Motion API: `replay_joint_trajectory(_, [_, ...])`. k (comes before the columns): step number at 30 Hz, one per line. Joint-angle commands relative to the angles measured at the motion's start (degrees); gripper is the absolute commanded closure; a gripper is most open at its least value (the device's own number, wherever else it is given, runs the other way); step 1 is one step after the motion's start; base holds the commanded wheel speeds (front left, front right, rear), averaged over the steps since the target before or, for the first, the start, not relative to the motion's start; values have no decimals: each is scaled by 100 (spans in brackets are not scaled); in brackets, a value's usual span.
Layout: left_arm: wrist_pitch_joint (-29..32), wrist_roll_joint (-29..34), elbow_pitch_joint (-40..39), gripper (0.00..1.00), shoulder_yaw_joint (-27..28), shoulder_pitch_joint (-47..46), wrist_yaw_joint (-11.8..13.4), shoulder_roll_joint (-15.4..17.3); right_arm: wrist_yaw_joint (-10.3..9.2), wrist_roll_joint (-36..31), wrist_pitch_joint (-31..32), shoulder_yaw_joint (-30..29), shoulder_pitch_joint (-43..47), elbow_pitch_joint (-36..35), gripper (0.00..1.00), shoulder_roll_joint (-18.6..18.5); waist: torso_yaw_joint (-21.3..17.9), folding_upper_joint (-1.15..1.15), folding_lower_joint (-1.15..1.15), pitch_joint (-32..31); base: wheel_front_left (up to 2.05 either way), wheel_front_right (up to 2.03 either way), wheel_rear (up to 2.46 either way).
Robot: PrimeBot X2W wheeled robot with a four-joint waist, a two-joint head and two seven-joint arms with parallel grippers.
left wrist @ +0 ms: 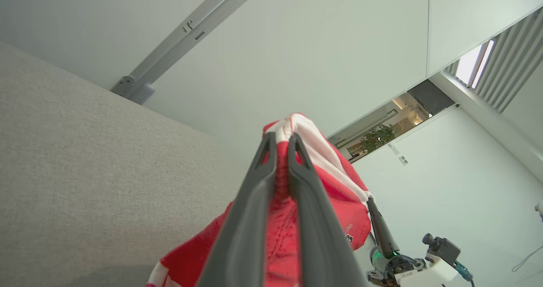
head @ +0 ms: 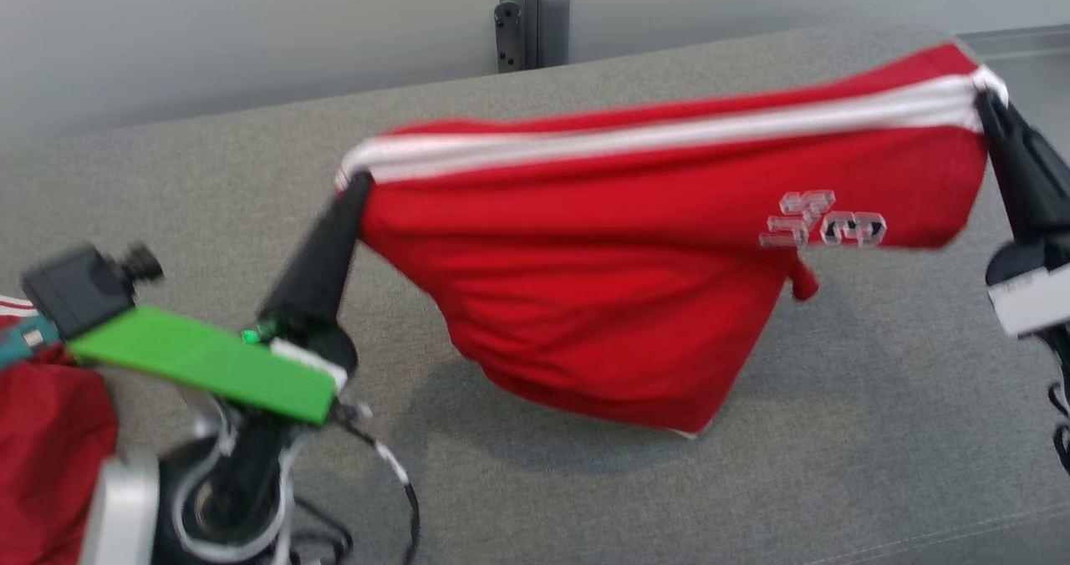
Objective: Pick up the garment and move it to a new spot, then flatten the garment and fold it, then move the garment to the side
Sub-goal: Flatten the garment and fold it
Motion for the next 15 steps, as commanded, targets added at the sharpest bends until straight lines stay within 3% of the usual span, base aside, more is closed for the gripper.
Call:
replay_joint_trajectory(1, [6,218,311,100,158,-691,2,160,-9,-25,47,84,-531,185,100,51,212,0,0,810,0,0,0])
replay_joint_trajectory(6, [125,682,1791,100,113,-2949,-207,442,-7,-462,145,677,-2575,1119,100,115,247,0,0,1607,0,0,0])
replay_joint_trajectory(8, [20,930,2526,100,35,-3913,-387,453,-6,-641,-1,909,-3514,1706,100,338,233,0,0,1872,0,0,0])
replay_joint_trajectory(13, [-844,1317,4193,100,194,-5899,-793,348,-3,-1211,-1027,948,-5573,3114,100,915,135,0,0,2378,0,0,0])
replay_joint_trajectory(15, [-1411,1510,4675,100,252,-6576,-1087,323,-8,-1354,-1589,749,-6276,3606,100,1149,111,0,0,2572,0,0,0])
